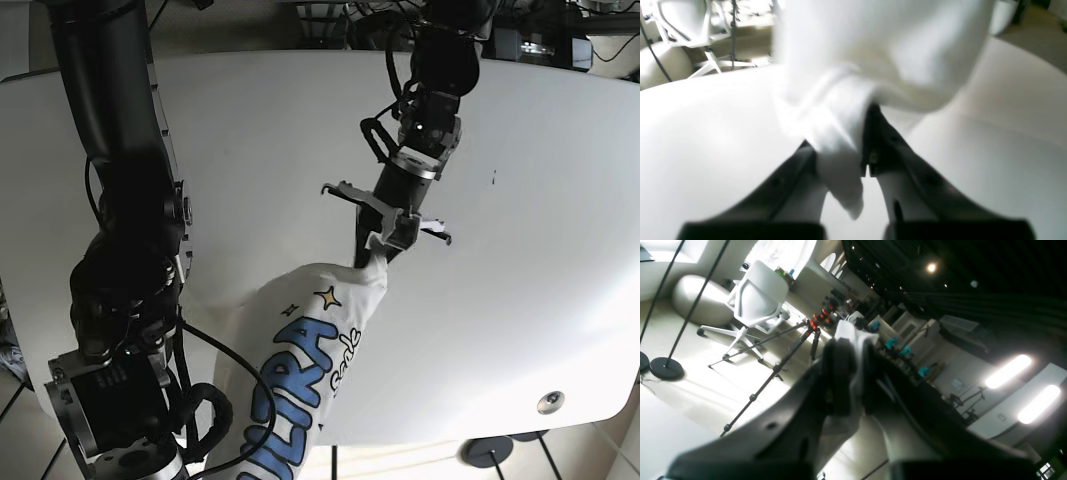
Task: Fold the T-shirt properly
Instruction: 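Grasp the hanging shirt's hem with the left gripper, then spread the shirt between both grippers and lay it on the table, then release the left gripper and regrasp the shirt's side edge lower down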
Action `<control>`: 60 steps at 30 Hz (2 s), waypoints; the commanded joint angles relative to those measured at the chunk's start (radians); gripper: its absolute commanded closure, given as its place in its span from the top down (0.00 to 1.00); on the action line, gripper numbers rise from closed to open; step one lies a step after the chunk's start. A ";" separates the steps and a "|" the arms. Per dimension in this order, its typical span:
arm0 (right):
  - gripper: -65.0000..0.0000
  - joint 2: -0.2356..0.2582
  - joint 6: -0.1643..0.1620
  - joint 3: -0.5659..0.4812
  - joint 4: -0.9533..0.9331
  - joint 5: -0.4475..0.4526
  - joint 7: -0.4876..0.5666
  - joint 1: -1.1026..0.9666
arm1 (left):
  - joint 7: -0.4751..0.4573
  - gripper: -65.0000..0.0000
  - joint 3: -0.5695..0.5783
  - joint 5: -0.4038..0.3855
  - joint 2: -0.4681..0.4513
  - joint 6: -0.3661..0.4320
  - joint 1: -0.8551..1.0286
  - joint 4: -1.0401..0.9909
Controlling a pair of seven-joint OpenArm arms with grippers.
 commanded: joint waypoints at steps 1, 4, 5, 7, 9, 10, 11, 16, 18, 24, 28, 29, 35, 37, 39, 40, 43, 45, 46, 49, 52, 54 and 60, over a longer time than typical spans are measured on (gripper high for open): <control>0.03 -0.002 -0.011 0.004 -0.058 -0.047 0.074 0.045 | 0.037 0.00 -0.050 -0.094 -0.061 0.005 -0.015 0.103; 0.03 -0.005 -0.011 0.045 -0.190 -0.097 0.193 0.045 | 0.138 0.00 -0.192 -0.288 -0.167 0.005 -0.021 0.201; 0.03 -0.014 -0.013 0.063 -0.238 -0.097 0.218 0.048 | 0.161 0.00 -0.242 -0.342 -0.184 0.005 -0.031 0.215; 0.03 -0.040 -0.025 0.117 -0.351 -0.106 0.275 0.076 | 0.215 0.00 -0.340 -0.440 -0.245 0.003 -0.073 0.218; 0.03 -0.043 -0.050 0.136 -0.434 -0.105 0.327 0.092 | 0.242 0.00 -0.401 -0.505 -0.302 0.003 -0.128 0.215; 0.03 -0.043 -0.064 0.137 -0.473 -0.105 0.348 0.105 | 0.258 0.00 -0.433 -0.531 -0.325 0.003 -0.157 0.215; 0.03 -0.045 -0.077 0.139 -0.503 -0.102 0.364 0.116 | 0.276 0.00 -0.464 -0.554 -0.348 0.003 -0.193 0.215; 0.03 -0.095 -0.126 0.139 -0.675 -0.100 0.451 0.212 | 0.393 0.00 -0.588 -0.649 -0.488 0.002 -0.440 0.166; 0.03 -0.111 -0.146 0.139 -0.718 -0.100 0.457 0.223 | 0.437 0.00 -0.621 -0.680 -0.537 -0.018 -0.533 0.127; 0.03 -0.123 -0.159 0.142 -0.727 -0.100 0.442 0.223 | 0.563 0.00 -0.705 -0.690 -0.607 -0.124 -0.693 0.092; 0.03 -0.111 -0.157 0.142 -0.562 -0.105 0.385 0.131 | 0.629 0.00 -0.754 -0.690 -0.578 -0.207 -0.611 0.138; 0.03 -0.094 -0.154 0.140 -0.499 -0.105 0.356 0.076 | 0.629 0.00 -0.782 -0.690 -0.561 -0.224 -0.556 0.160; 0.03 -0.049 -0.156 0.168 -0.209 -0.100 0.330 -0.352 | 0.624 0.00 -0.822 -0.689 -0.380 -0.353 -0.248 0.200; 0.03 -0.045 -0.153 0.223 -0.132 -0.100 0.331 -0.489 | 0.623 0.00 -0.823 -0.689 -0.322 -0.393 -0.154 0.203; 0.03 -0.040 -0.153 0.257 -0.074 -0.100 0.331 -0.590 | 0.623 0.00 -0.840 -0.689 -0.299 -0.419 -0.074 0.203; 0.03 -0.038 -0.153 0.271 -0.060 -0.100 0.331 -0.635 | 0.623 0.00 -0.849 -0.687 -0.278 -0.434 -0.039 0.203; 0.03 -0.042 -0.151 0.350 0.008 -0.099 0.331 -0.799 | 0.623 0.00 -0.855 -0.687 -0.207 -0.485 0.097 0.203; 0.03 -0.043 -0.151 0.381 0.029 -0.099 0.333 -0.876 | 0.623 0.00 -0.849 -0.684 -0.182 -0.497 0.173 0.201; 0.03 -0.043 -0.151 0.393 0.032 -0.099 0.333 -0.908 | 0.623 0.00 -0.849 -0.684 -0.172 -0.497 0.202 0.196; 0.03 -0.045 -0.151 0.468 0.067 -0.067 0.333 -1.012 | 0.624 0.00 -0.852 -0.660 -0.136 -0.497 0.317 0.195; 0.03 -0.043 -0.153 0.541 0.092 0.016 0.330 -1.104 | 0.624 0.00 -0.857 -0.597 -0.112 -0.498 0.421 0.195; 0.03 -0.043 -0.153 0.565 0.092 0.035 0.330 -1.150 | 0.624 0.00 -0.857 -0.568 -0.110 -0.498 0.472 0.195; 0.03 -0.046 -0.157 0.571 0.092 0.090 0.331 -1.259 | 0.627 0.00 -0.855 -0.520 -0.113 -0.498 0.555 0.195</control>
